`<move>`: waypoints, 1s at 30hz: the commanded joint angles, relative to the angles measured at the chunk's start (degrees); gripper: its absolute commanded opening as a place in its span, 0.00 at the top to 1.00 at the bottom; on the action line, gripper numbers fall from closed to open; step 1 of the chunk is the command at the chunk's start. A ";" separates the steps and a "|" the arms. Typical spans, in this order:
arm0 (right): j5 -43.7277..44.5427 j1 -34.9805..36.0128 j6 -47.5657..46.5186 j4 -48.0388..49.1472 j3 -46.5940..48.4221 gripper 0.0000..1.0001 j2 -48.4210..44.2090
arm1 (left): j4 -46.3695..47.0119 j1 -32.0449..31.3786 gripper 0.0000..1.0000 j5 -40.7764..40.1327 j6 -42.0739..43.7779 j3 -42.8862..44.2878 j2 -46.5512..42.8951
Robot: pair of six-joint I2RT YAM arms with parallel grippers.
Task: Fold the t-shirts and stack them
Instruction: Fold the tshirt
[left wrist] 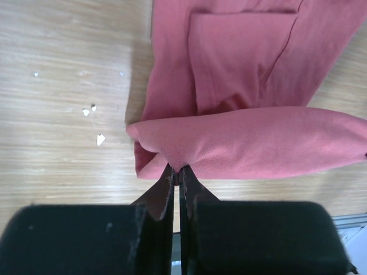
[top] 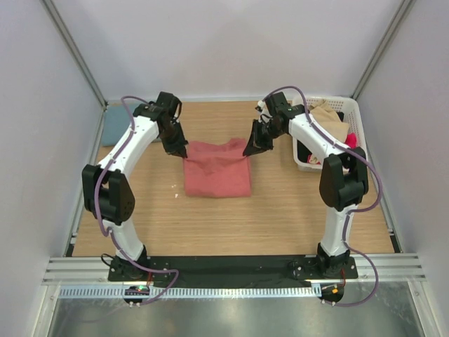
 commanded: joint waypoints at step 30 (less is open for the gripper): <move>1.30 -7.81 5.66 1.30 42.19 0.47 29.72 | 12.02 5.37 0.50 -9.84 5.32 28.58 23.63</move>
